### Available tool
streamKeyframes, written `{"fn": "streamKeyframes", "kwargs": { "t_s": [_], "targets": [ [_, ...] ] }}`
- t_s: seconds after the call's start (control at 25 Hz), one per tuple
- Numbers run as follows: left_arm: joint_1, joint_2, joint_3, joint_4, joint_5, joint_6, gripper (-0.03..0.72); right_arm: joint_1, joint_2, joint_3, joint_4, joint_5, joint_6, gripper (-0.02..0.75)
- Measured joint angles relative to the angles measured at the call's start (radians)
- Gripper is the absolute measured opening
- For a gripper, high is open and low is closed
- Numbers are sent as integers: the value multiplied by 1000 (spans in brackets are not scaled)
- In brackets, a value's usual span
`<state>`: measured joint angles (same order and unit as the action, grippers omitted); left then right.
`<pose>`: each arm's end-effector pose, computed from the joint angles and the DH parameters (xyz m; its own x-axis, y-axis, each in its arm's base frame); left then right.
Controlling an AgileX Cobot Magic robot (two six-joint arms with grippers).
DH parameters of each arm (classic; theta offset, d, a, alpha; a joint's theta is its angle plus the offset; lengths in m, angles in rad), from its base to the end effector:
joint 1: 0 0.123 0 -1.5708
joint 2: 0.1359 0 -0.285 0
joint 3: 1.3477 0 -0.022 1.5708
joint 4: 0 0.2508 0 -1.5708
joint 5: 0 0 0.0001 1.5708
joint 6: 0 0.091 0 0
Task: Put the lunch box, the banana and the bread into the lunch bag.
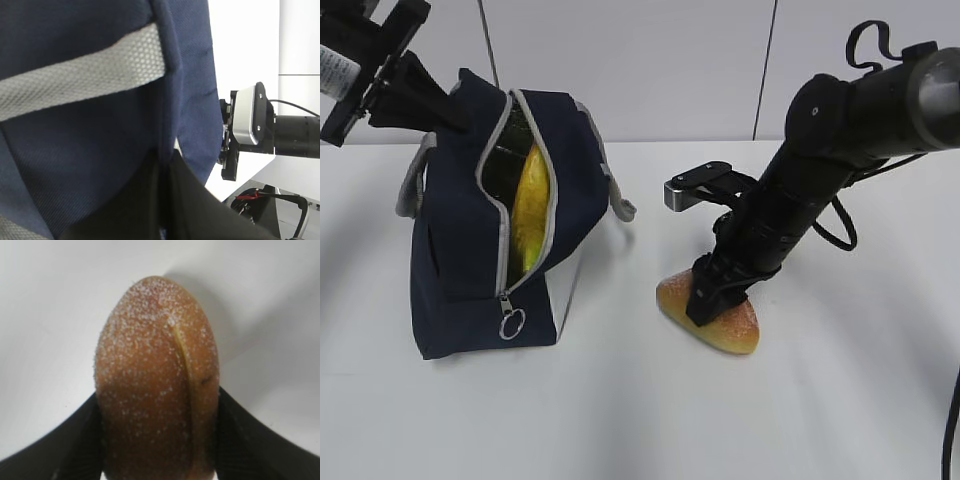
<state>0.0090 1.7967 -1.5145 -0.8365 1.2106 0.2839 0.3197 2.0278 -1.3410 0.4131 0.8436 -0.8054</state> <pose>0.3721 -0.0599 0.3003 -0.9649 -0.0722 -0.2523 0.1254 0.7177 -0.6850 0.3649 0.1496 0.1504 -0.6372 -0.7119 -0.2952 -0.7683 0.6168 0.1711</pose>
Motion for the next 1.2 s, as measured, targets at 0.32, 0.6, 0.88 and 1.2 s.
{"fn": "streamKeyframes", "kwargs": {
  "t_s": [0.32,0.6,0.88,1.2],
  "targets": [
    [0,0,0,1,0,1,-3,-11,-96,-32,-188,89,131,407],
    [0,0,0,1,0,1,-3,-11,-203,-175,-238,221,234,406],
    [0,0,0,-11,0,1,-3,12,-205,-389,-36,341,267,405],
    [0,0,0,-11,0,1,-3,87,-181,-438,154,252,271,405]
  ]
}}
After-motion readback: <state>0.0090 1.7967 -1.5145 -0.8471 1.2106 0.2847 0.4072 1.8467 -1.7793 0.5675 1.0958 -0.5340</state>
